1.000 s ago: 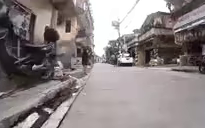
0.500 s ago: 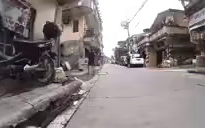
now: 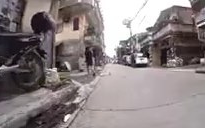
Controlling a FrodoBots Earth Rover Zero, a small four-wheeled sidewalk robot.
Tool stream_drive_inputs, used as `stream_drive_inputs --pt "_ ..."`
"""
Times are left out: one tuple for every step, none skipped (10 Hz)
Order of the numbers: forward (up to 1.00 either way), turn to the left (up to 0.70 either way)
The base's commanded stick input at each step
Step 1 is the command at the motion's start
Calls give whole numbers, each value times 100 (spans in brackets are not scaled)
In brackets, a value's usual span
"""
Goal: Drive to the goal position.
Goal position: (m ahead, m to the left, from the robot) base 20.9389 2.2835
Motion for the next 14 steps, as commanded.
stream_drive_inputs --pt "100 0" --pt "100 0" --pt "100 0" --pt "100 0" --pt "100 0" --pt "100 0" --pt "100 0" --pt "100 0" --pt "100 0" --pt "100 0" --pt "100 0" --pt "100 0" --pt "100 0" --pt "100 0"
